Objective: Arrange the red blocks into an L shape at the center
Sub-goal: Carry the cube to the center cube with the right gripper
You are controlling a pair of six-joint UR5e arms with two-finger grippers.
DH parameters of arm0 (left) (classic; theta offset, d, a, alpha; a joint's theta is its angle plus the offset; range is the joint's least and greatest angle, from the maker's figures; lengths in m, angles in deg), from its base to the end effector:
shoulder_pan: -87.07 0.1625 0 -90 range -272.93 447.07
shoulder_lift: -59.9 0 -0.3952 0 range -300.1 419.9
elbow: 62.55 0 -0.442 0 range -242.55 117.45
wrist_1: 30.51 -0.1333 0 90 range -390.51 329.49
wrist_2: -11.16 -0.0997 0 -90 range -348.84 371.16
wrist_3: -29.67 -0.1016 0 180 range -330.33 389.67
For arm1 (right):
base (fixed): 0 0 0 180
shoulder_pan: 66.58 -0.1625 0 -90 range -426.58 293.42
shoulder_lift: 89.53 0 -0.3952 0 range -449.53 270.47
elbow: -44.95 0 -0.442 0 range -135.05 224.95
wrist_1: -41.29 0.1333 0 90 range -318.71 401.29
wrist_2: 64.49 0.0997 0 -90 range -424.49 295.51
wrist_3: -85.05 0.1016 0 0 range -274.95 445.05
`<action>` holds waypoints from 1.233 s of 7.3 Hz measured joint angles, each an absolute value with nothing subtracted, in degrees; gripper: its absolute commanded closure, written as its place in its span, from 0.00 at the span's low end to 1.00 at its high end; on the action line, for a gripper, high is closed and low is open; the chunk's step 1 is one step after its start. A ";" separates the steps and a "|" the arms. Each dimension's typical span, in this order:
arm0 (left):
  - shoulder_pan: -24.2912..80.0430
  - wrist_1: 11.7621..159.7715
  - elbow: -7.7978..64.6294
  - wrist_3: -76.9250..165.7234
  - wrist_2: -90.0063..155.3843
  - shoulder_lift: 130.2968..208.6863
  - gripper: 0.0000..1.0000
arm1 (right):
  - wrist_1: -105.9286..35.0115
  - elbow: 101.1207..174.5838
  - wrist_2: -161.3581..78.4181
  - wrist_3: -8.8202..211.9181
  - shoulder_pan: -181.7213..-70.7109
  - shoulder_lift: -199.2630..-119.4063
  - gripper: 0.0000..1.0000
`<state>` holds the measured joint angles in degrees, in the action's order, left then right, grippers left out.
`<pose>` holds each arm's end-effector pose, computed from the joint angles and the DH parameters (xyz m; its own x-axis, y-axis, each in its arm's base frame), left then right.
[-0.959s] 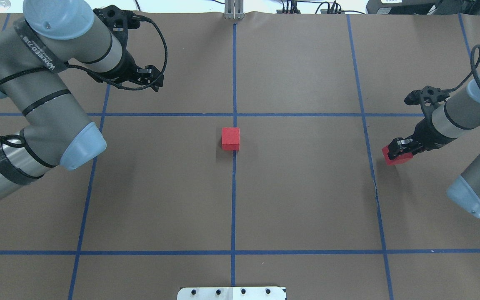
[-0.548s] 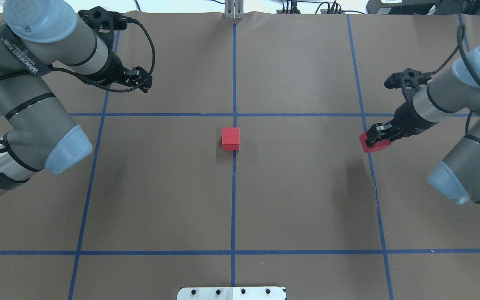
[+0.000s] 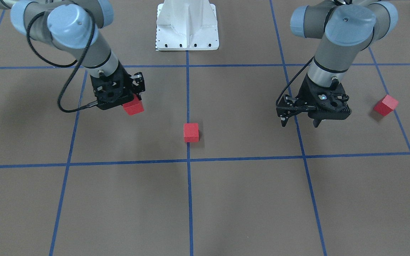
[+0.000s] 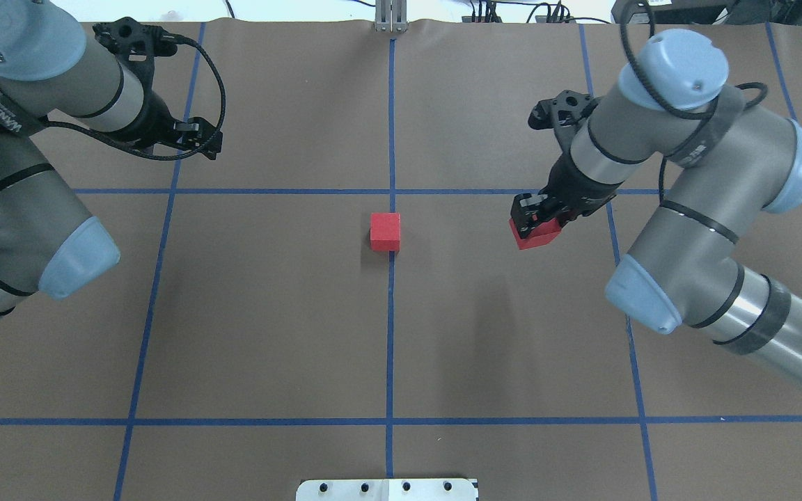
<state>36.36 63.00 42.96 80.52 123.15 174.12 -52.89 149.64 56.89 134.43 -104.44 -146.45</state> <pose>0.3311 -0.5550 0.2407 0.7083 0.0588 -0.7035 0.1393 0.9653 0.2210 -0.4597 -0.4592 0.1604 0.5906 -0.2449 0.7689 0.1897 0.9683 0.1626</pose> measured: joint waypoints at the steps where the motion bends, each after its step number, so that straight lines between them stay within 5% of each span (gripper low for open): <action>1: 35.87 64.52 43.27 80.49 123.19 172.31 0.00 | -53.16 147.69 54.45 138.93 -101.23 -142.52 1.00; 4: 35.44 68.74 43.49 80.55 123.20 168.27 0.00 | -52.95 135.74 48.55 146.89 -95.68 -131.60 1.00; 9: 35.43 69.15 43.42 80.86 123.11 167.81 0.00 | -49.38 127.60 47.69 155.16 -95.02 -129.43 1.00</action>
